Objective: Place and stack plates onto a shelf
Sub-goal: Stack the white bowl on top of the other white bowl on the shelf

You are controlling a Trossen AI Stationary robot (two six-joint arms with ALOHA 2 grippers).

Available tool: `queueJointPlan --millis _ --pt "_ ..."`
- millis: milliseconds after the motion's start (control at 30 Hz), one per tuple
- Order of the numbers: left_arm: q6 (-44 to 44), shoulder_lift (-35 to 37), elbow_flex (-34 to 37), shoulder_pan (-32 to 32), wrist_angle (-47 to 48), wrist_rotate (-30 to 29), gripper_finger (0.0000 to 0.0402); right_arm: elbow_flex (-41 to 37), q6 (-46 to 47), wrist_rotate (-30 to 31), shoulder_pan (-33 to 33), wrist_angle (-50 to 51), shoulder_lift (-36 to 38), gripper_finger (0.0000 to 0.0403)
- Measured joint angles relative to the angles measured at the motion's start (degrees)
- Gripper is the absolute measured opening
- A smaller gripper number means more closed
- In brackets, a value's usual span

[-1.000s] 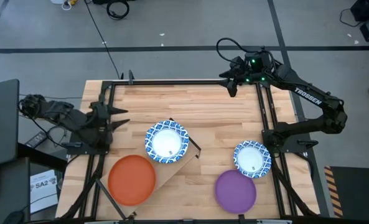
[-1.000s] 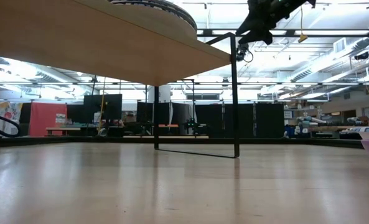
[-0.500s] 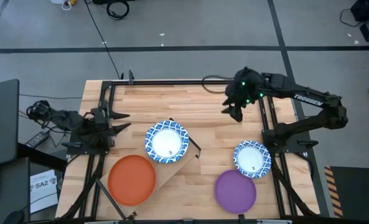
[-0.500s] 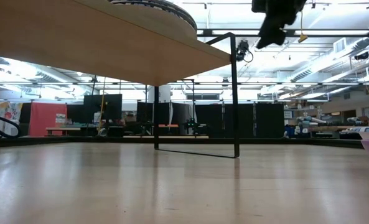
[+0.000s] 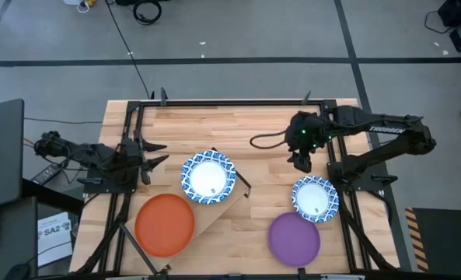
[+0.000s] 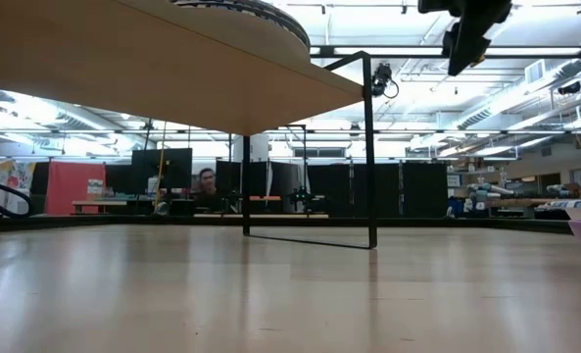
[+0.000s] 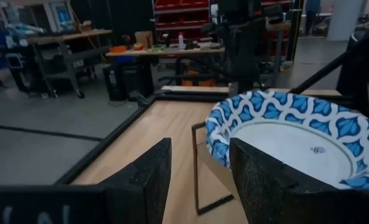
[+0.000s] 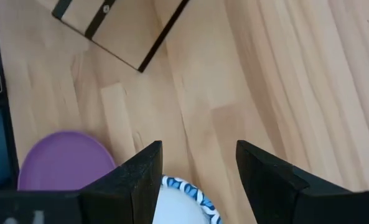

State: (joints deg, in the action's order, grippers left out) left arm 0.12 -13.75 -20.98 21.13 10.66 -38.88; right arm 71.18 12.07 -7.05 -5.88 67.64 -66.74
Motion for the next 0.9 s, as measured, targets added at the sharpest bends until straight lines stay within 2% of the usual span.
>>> queueJointPlan --millis 233,400,633,900 --pt "-0.6 0.0 0.1 -1.3 -0.1 0.8 0.0169 -0.9 2.7 3.3 5.1 -0.7 0.1 0.021" --pt "-0.9 0.0 0.1 -1.5 -0.1 0.8 0.0169 -8.9 7.5 7.2 8.2 -1.2 1.9 0.021" --pt "-1.0 0.0 0.1 -1.5 -0.1 0.8 0.0169 -20.1 3.7 6.1 8.7 -2.9 4.4 0.021" --pt "-2.5 0.0 0.1 -1.5 -0.1 0.8 0.0169 -28.7 0.9 3.1 6.5 -4.2 4.5 0.021"
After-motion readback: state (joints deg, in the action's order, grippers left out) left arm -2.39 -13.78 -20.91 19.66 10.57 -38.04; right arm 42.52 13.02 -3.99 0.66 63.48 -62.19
